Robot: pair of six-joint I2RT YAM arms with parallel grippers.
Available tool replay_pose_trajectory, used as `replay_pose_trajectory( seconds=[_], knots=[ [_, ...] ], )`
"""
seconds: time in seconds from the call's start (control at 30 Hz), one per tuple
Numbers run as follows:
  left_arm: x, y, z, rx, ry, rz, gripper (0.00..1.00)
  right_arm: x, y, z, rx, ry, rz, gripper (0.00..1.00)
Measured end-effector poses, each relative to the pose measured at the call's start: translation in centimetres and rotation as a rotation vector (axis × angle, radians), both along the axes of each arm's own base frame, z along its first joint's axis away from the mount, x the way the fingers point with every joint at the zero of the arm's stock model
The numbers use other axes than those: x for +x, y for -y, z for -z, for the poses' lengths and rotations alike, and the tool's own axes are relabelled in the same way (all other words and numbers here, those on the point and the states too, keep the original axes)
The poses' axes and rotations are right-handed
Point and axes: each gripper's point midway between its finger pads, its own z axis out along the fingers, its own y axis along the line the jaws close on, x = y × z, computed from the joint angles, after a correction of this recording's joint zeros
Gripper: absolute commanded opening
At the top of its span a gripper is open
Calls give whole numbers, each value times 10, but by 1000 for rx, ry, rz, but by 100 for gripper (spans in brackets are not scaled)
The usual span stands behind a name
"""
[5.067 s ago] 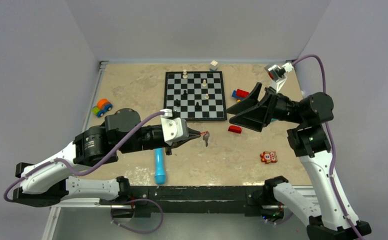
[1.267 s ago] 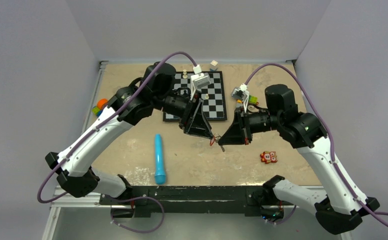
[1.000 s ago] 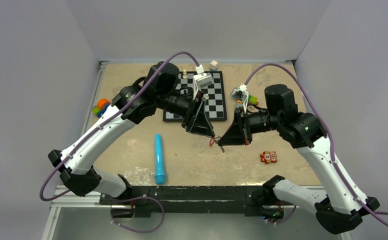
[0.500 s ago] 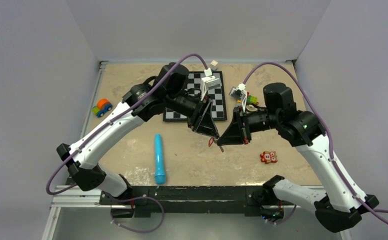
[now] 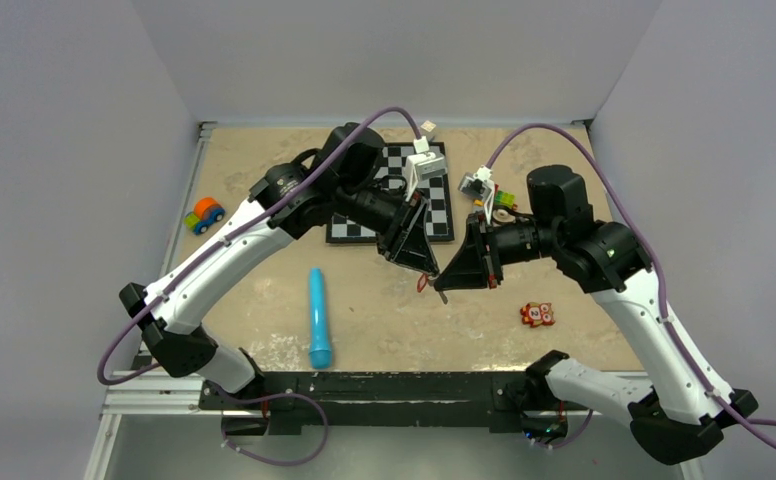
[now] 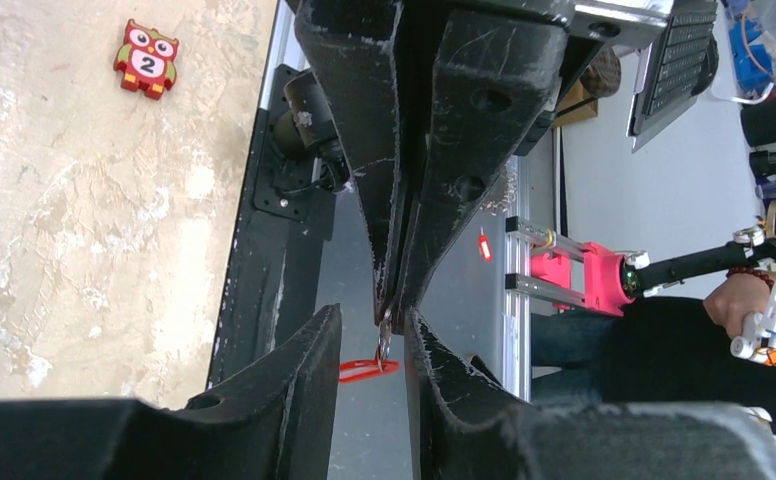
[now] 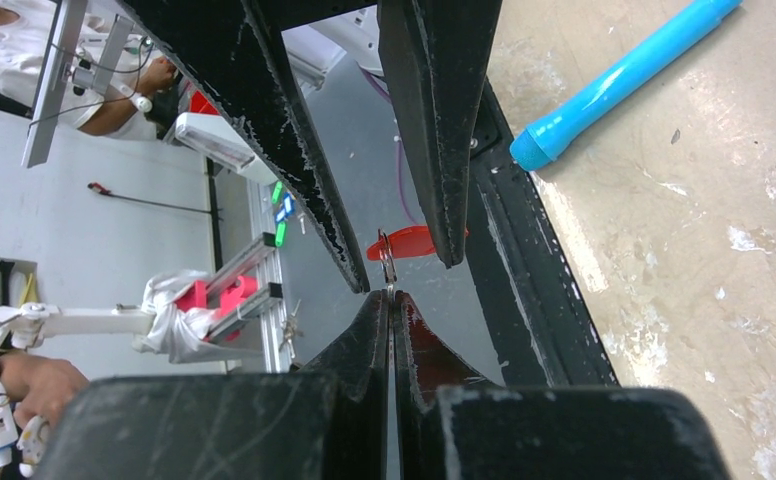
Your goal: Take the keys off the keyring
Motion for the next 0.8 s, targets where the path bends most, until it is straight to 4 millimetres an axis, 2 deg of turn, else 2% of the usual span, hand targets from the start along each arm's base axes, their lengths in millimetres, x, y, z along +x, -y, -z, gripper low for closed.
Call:
replay_pose_trajectory(
  seconds=[0.33,0.8],
  knots=[
    [-1,-4,6,28,-1,-3,31,0,0,1,-3,2,-2,0],
    [0,-3,2,18,7,-3,28,0,0,1,-3,5,-2,0]
  ],
)
